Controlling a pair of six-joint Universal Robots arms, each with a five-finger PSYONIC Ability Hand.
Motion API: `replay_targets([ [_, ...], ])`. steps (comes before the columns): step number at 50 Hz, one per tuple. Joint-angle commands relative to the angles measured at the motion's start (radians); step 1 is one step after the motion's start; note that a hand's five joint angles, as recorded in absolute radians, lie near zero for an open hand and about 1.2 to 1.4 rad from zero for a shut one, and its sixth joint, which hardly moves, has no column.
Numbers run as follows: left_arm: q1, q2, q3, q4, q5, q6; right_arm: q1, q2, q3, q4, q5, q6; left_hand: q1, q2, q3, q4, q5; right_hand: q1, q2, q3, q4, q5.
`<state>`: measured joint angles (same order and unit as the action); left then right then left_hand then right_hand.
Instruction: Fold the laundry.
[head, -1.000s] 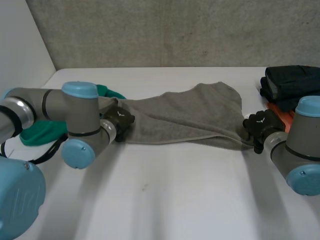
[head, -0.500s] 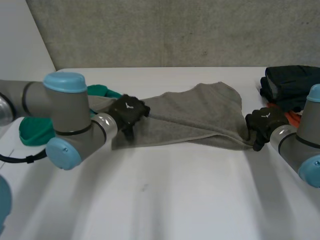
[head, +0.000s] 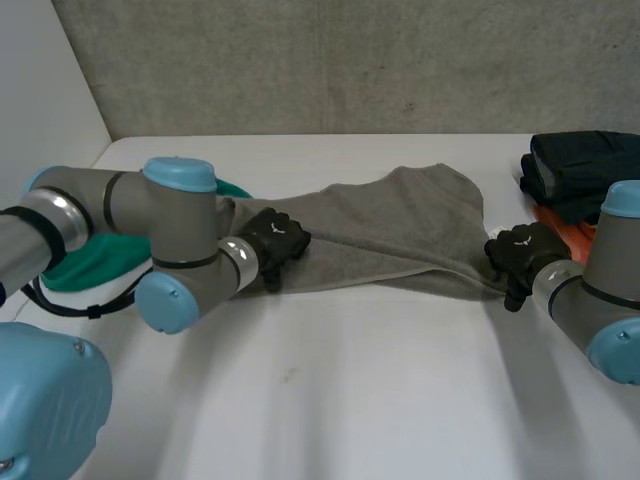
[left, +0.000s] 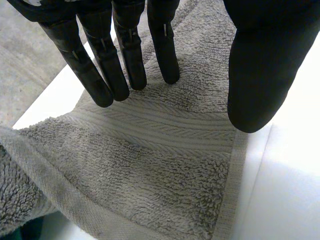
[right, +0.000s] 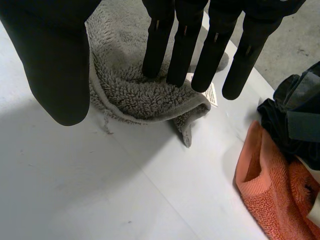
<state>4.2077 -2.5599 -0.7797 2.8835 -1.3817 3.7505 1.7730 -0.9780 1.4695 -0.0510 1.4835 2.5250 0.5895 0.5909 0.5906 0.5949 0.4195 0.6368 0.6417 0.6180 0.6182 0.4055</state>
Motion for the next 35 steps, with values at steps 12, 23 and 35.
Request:
replay_targets([
  [12, -0.08, -0.103, 0.126, -0.023, -0.097, 0.184, -0.001, -0.002, 0.003, -0.001, 0.001, -0.002, 0.791, 0.79, 0.79, 0.786, 0.787, 0.022, 0.017, 0.041, 0.041, 0.079],
  [23, -0.058, 0.128, -0.033, 0.009, -0.1, 0.083, -0.006, -0.036, 0.003, 0.013, -0.003, 0.006, 0.807, 0.805, 0.806, 0.801, 0.802, 0.025, 0.02, 0.044, 0.044, 0.082],
  [35, 0.024, 0.372, -0.268, 0.122, -0.027, -0.011, 0.008, -0.048, -0.031, 0.157, -0.061, 0.093, 0.807, 0.805, 0.806, 0.801, 0.802, -0.083, -0.088, -0.065, -0.065, -0.027],
])
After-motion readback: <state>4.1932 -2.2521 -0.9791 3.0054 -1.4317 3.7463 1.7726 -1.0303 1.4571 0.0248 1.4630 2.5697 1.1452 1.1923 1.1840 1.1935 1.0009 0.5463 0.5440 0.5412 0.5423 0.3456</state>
